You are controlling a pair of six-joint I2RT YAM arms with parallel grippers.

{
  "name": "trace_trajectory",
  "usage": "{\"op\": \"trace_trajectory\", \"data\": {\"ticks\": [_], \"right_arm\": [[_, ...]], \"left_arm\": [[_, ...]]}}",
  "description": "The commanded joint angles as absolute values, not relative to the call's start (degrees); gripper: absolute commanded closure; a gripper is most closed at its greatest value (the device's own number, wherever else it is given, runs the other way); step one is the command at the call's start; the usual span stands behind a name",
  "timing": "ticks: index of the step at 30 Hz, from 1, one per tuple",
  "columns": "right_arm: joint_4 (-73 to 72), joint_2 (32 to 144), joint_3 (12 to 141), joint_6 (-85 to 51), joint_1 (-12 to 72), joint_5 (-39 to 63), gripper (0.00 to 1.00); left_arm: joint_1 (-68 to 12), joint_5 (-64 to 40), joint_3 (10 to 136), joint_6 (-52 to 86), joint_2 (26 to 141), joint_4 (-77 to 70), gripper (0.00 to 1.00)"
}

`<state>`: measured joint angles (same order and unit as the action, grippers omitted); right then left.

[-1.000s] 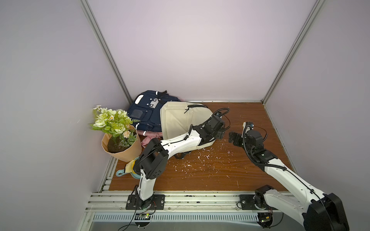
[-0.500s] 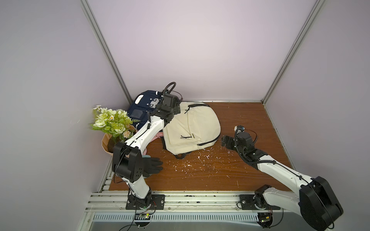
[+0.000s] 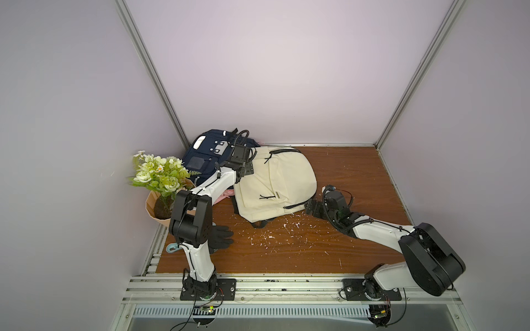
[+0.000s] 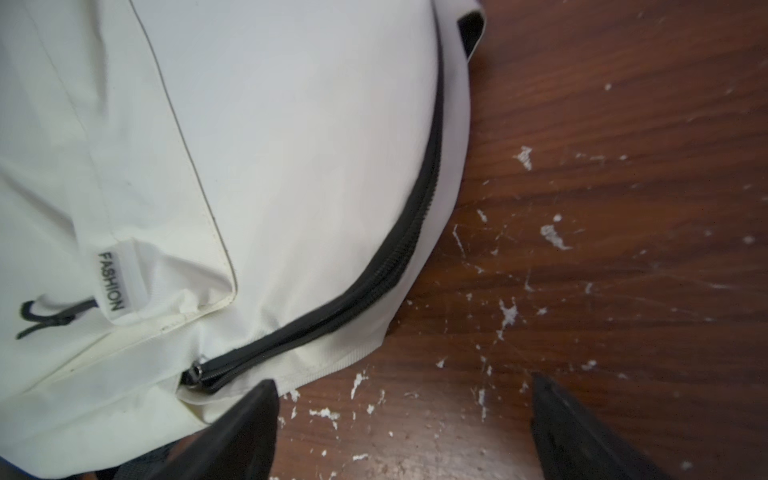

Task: Zip up the backpack
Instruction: Adjust the backpack at the center of the board.

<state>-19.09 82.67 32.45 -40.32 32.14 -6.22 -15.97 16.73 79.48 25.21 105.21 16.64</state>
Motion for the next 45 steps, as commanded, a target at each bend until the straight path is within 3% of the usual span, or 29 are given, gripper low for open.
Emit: {"op": "trace_trajectory", "data": {"ticks": [1, 10, 14, 17, 20, 22, 26, 32, 39, 45], "right_arm": [[-23.55, 84.9, 35.68, -40.33, 32.59, -2.42, 0.05], [-17.27, 89.91, 41.49, -34.8, 30.89, -7.75, 0.07], [-14.91, 90.32, 43.1, -33.93, 26.76, -7.82, 0.06], [-13.08, 90.34, 44.16, -33.93, 23.14, -7.64, 0.06], [-11.75, 88.88, 43.96, -33.93, 20.04, -7.76, 0.06], [-10.63, 87.24, 43.45, -33.74, 18.91, -8.32, 0.06], [-10.36, 83.65, 40.83, -34.06, 18.56, -7.22, 0.05], [-14.96, 80.74, 35.33, -39.2, 19.49, 0.61, 0.06], [-16.81, 81.23, 33.28, -40.51, 22.9, 1.63, 0.06], [-17.85, 84.87, 34.68, -39.85, 22.94, 3.03, 0.06]], "left_arm": [[-16.41, 15.78, 72.97, 30.54, 101.8, 14.77, 0.34], [-28.85, 21.15, 51.61, 41.55, 87.98, 8.1, 0.82], [-37.32, 21.33, 45.12, 46.11, 83.8, 5.19, 0.82], [-43.27, 20.91, 43.43, 48.2, 82.37, 4.88, 0.79], [-46.3, 22.48, 44.19, 47.24, 80.04, 7.18, 0.69], [-46.25, 26.23, 45.61, 46.07, 77.64, 10.34, 0.58], [-41.24, 26.61, 50.58, 35.72, 76.17, 11.07, 0.19], [-31.25, 23.85, 68.91, 26.47, 91.53, 14.68, 0.0], [-23.77, 23.46, 84.35, 24.89, 107.44, 20.23, 0.02], [-24.88, 15.68, 77.56, 23.77, 105.21, 15.28, 0.02]]}}
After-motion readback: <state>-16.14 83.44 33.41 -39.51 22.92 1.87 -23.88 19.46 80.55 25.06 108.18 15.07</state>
